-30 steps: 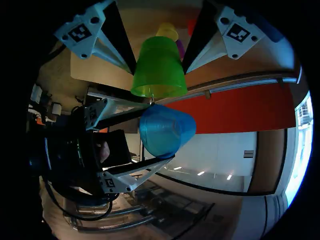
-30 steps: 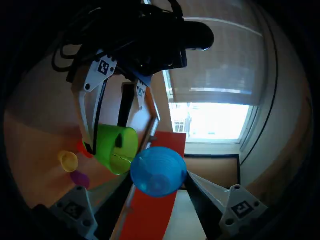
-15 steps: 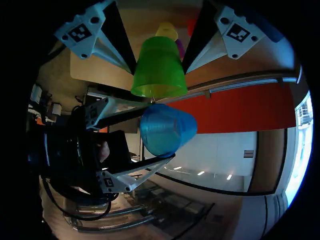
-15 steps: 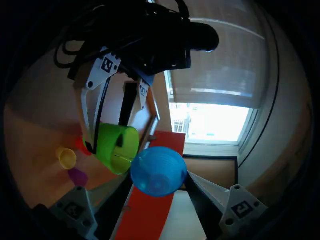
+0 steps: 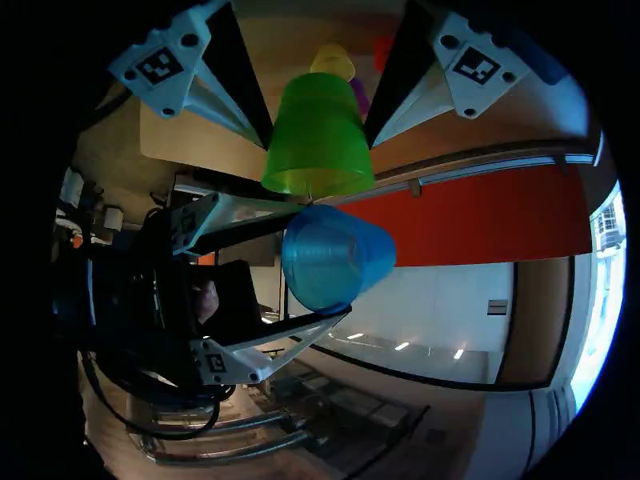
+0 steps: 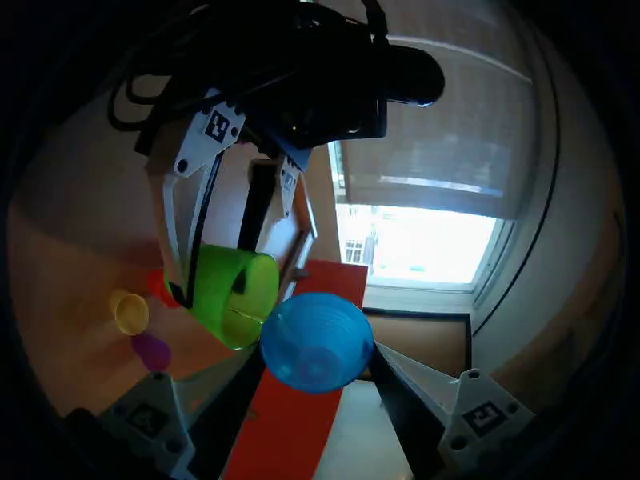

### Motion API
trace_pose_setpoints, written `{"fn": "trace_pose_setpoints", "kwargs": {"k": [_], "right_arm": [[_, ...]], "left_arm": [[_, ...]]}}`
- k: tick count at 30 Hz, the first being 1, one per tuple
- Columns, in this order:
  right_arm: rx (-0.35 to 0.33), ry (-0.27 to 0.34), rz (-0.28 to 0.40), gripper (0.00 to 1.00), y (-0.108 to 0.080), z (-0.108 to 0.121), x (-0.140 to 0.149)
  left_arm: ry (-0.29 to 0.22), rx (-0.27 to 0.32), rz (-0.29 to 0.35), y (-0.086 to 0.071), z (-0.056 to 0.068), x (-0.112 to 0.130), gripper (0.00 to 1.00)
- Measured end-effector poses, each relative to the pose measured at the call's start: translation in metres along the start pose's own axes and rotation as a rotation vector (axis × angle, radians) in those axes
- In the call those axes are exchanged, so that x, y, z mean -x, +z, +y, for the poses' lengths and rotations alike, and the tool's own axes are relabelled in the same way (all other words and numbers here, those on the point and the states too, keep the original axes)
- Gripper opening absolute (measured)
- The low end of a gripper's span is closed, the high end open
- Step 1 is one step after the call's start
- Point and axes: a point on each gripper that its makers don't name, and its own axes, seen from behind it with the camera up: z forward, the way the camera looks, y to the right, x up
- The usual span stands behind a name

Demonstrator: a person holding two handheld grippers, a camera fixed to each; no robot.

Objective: Pour water

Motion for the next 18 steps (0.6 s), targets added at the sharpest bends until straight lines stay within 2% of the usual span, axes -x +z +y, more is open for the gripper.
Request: {"fn": "trace_pose_setpoints", "kwargs": {"k": [18], "right_arm": [[0.021, -0.046, -0.012, 0.91, -0.0066, 0.0010, -0.0044]], "left_arm": [[0.001, 0.000, 0.001, 0.0020, -0.0017, -0.0010, 0.79]]}}
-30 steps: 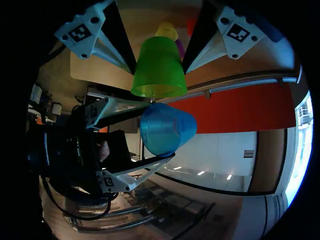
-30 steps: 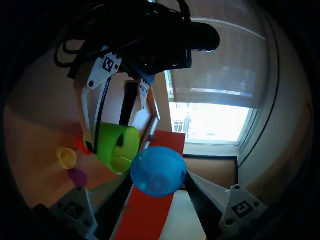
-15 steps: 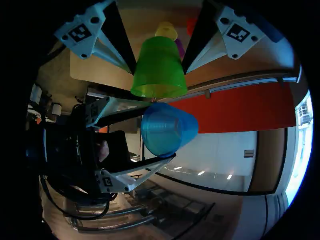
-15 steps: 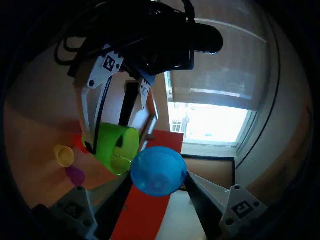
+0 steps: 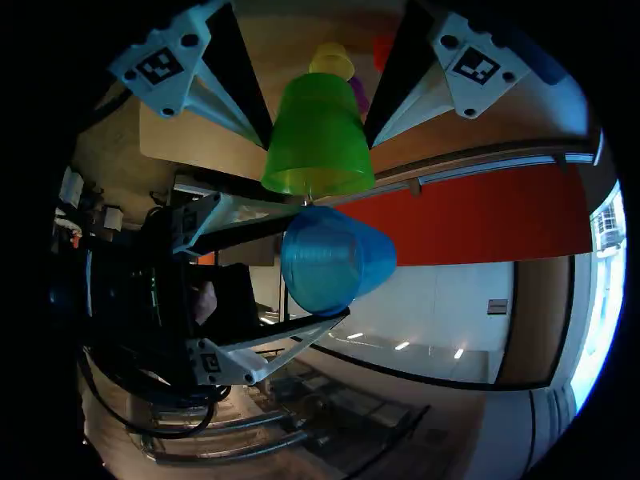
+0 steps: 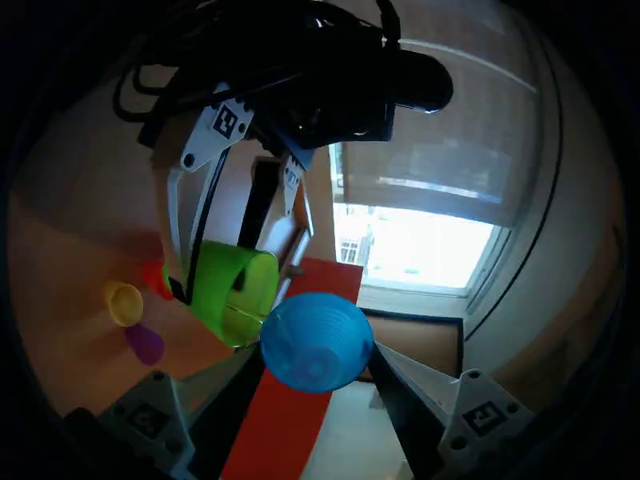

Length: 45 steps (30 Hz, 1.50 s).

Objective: Pour water

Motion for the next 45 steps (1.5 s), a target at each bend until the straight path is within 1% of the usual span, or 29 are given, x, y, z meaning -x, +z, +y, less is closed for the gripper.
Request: {"fn": "trace_pose_setpoints", "kwargs": {"k": [7, 14, 21, 38, 42, 45], "right_arm": [[0.005, -0.028, -0.007, 0.91, -0.0027, 0.0003, -0.0008], [0.016, -0.031, -0.009, 0.91, -0.0045, 0.0032, -0.0018], [0.025, -0.060, -0.013, 0.91, -0.0060, 0.0047, -0.0034], [0.031, -0.056, -0.011, 0.91, -0.0084, 0.0057, -0.0069], [0.033, -0.044, -0.008, 0.91, -0.0086, 0.0058, -0.0082], [0.035, -0.024, -0.005, 0.91, -0.0085, 0.0062, -0.0089]], "left_arm": [[0.001, 0.000, -0.001, 0.0010, -0.0010, 0.0001, 0.79], [0.001, -0.002, -0.001, 0.0013, -0.0013, 0.0008, 0.79], [0.001, -0.004, -0.001, 0.0017, -0.0022, 0.0008, 0.79], [0.002, -0.004, 0.000, 0.0022, -0.0027, -0.0003, 0.79], [0.001, -0.004, -0.001, 0.0022, -0.0026, 0.0004, 0.79], [0.002, -0.003, -0.003, 0.0021, -0.0025, 0.0010, 0.79]]}}
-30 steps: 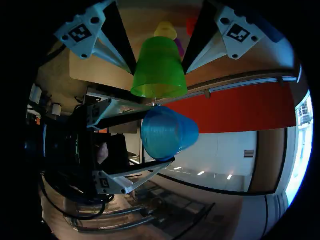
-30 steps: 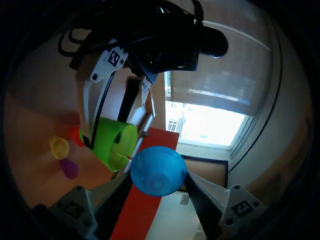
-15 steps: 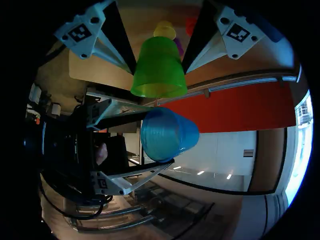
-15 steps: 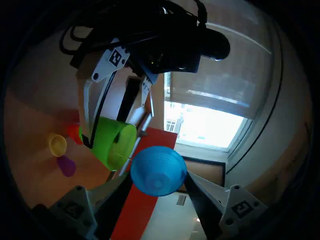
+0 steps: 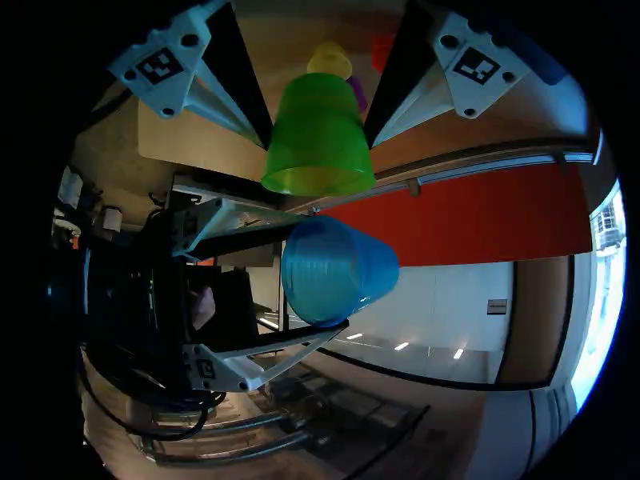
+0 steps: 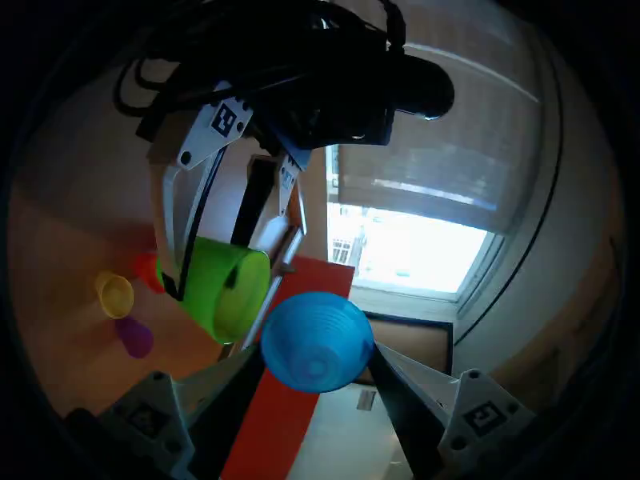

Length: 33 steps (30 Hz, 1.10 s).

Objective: Pour water

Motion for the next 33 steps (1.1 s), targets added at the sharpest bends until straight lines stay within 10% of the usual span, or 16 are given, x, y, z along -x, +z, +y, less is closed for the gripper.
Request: {"fn": "trace_pose_setpoints", "kwargs": {"k": [9, 33], "right_arm": [[0.004, 0.156, 0.007, 0.91, 0.003, 0.001, 0.005], [-0.016, 0.843, -0.005, 0.91, 0.018, -0.012, 0.056]], "left_arm": [[0.004, 0.000, -0.008, -0.002, 0.000, 0.002, 0.79], [0.010, -0.012, -0.032, -0.010, -0.003, 0.010, 0.79]]}}
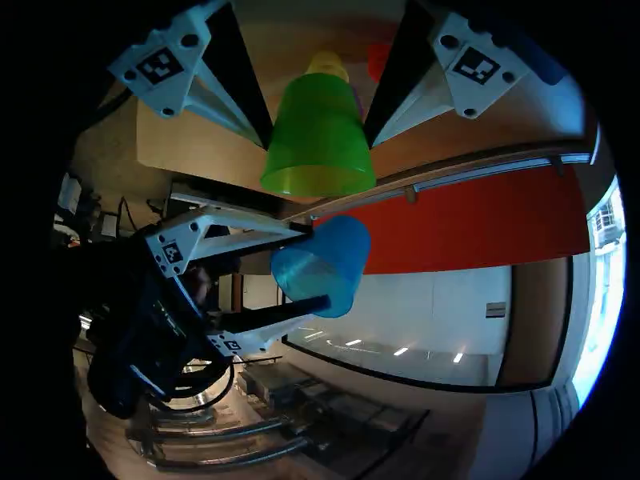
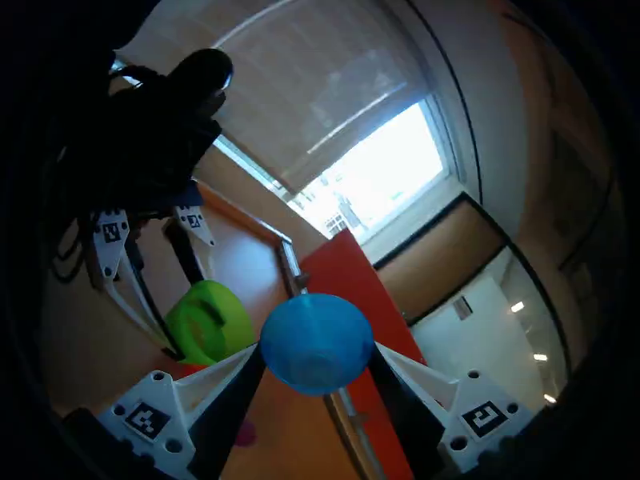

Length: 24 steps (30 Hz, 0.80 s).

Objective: Pour water

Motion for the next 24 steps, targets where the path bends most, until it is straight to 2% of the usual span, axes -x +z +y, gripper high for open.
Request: {"fn": "trace_pose_setpoints", "kwargs": {"k": [14, 19, 24], "right_arm": [[0.006, 0.362, -0.070, 0.91, -0.003, 0.000, 0.042], [0.007, 0.440, -0.102, 0.91, -0.006, -0.005, 0.057], [0.006, 0.485, -0.129, 0.91, -0.007, -0.011, 0.070]], "left_arm": [[-0.003, -0.014, -0.003, -0.004, -0.004, -0.001, 0.79], [-0.002, -0.016, -0.003, -0.005, -0.004, -0.001, 0.79], [-0.003, -0.018, -0.006, -0.005, -0.005, 0.000, 0.79]]}}
